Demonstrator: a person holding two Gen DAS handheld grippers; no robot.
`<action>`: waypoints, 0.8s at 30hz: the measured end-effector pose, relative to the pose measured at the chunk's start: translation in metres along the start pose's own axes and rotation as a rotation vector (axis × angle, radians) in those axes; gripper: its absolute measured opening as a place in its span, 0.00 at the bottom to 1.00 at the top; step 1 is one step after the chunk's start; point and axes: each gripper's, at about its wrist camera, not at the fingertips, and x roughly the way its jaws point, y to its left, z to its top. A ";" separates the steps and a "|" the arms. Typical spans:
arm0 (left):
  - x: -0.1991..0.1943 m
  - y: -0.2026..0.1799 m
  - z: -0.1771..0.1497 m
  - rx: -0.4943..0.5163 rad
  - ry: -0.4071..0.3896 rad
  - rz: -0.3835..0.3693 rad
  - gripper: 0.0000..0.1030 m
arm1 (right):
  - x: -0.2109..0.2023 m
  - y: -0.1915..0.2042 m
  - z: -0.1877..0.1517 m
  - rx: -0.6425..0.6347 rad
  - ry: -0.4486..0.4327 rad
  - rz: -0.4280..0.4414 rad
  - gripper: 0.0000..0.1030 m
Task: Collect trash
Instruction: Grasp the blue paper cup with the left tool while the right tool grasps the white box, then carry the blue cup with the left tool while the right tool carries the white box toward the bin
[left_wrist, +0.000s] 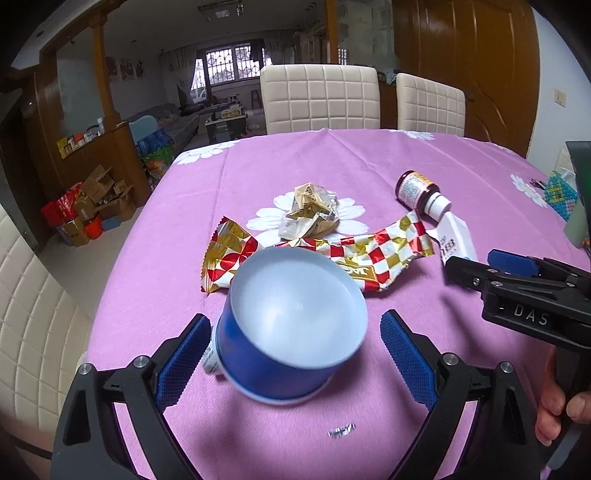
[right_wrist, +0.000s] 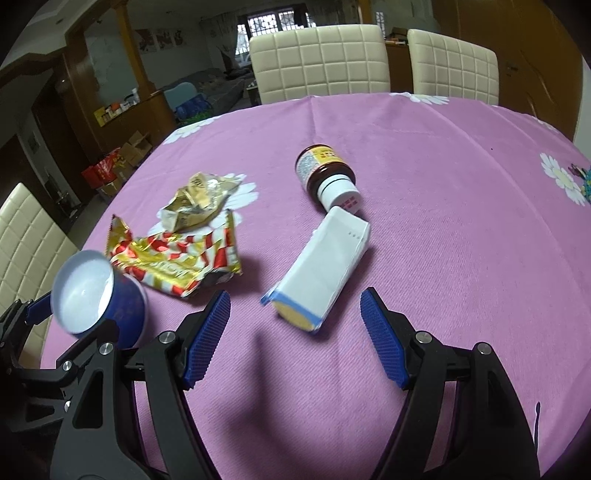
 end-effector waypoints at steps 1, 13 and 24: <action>0.002 0.000 0.001 -0.003 0.001 0.000 0.88 | 0.002 -0.001 0.000 0.003 0.002 -0.006 0.69; -0.007 -0.001 -0.002 0.027 -0.058 0.011 0.77 | -0.001 0.005 -0.012 -0.039 -0.016 -0.064 0.36; -0.046 -0.001 -0.009 0.040 -0.139 0.027 0.77 | -0.038 0.024 -0.026 -0.097 -0.067 -0.042 0.36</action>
